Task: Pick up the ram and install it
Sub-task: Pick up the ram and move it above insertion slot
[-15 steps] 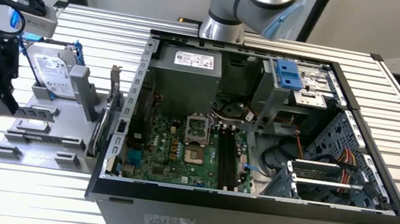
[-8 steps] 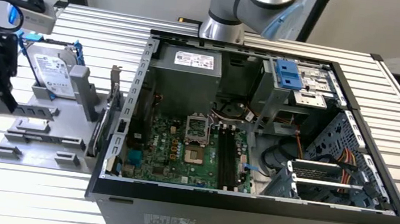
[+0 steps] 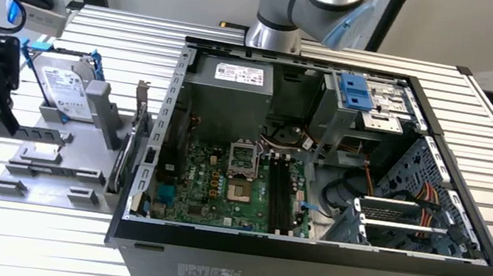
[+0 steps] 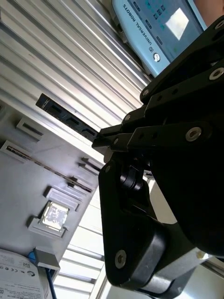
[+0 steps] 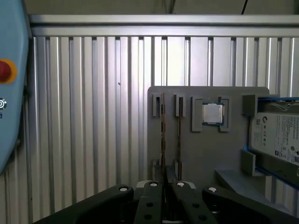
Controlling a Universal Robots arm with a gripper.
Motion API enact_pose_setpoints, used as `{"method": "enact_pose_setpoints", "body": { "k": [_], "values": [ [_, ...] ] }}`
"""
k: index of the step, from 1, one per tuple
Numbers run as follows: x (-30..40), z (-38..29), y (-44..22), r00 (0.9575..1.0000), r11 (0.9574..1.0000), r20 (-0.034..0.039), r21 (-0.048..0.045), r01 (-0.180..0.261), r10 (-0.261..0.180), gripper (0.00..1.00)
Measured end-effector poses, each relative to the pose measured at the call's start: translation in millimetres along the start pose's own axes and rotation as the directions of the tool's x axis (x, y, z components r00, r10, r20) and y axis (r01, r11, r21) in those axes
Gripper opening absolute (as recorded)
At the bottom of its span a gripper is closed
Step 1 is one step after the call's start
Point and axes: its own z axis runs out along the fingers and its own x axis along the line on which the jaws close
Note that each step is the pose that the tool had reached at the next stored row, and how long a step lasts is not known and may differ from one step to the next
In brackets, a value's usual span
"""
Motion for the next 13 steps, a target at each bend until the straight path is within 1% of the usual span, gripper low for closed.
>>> {"method": "enact_pose_setpoints", "body": {
  "k": [13],
  "values": [
    [0.0, -9.4, 0.1, 1.0000, 1.0000, 0.0001, 0.0001, 0.000, 0.000, 0.00]
  ]
}}
